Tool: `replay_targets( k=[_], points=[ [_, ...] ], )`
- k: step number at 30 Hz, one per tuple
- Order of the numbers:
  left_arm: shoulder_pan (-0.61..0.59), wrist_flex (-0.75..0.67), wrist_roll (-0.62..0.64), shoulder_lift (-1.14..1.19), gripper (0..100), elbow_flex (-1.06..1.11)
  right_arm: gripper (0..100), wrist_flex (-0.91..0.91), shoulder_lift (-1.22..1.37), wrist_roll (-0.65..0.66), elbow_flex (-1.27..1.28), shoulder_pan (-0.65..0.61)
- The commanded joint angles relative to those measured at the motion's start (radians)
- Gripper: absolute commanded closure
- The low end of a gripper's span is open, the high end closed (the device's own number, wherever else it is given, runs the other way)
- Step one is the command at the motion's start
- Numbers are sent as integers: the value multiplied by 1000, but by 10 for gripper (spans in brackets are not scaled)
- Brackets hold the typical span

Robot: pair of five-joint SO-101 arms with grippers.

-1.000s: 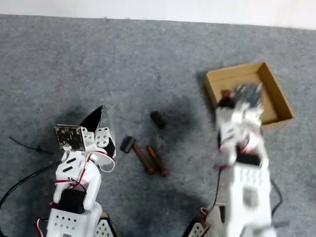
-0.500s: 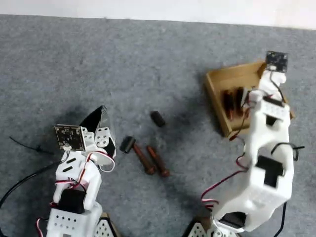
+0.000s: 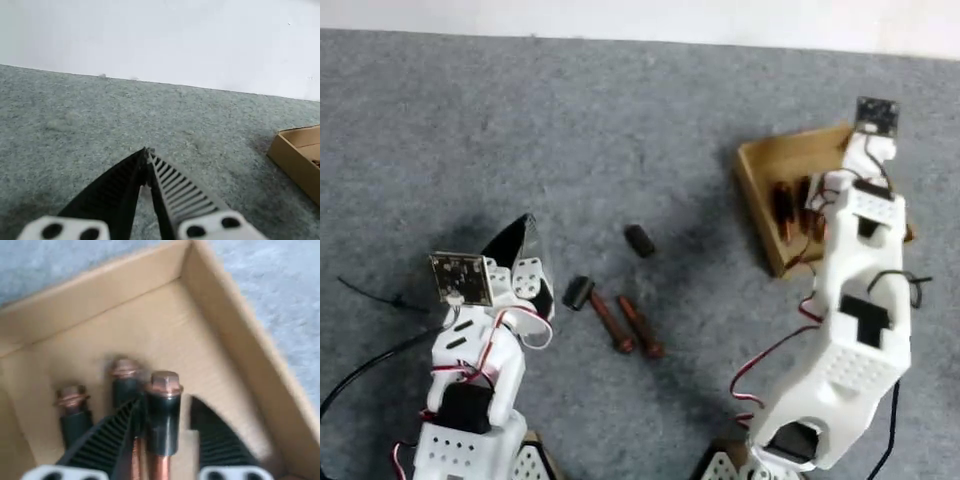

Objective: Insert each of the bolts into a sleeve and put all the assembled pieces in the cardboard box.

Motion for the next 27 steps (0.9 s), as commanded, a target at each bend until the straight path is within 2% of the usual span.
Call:
replay_targets(
  k=[1, 5, 12, 21, 27],
  points=[
    [-5, 2, -25, -13, 992, 22, 711, 30, -13, 57, -41, -44],
    [-5, 2, -25, -13, 992, 22, 696, 33, -45, 46, -39, -59],
    [-5, -2, -25, -13, 992, 22, 696, 170, -225, -38, -35, -107],
    [-82, -3, -18, -15, 993, 22, 696, 427, -371, -44, -31, -386],
    [-88, -5, -18, -15, 993, 22, 696, 492, -374, -97, -21, -588]
  ],
)
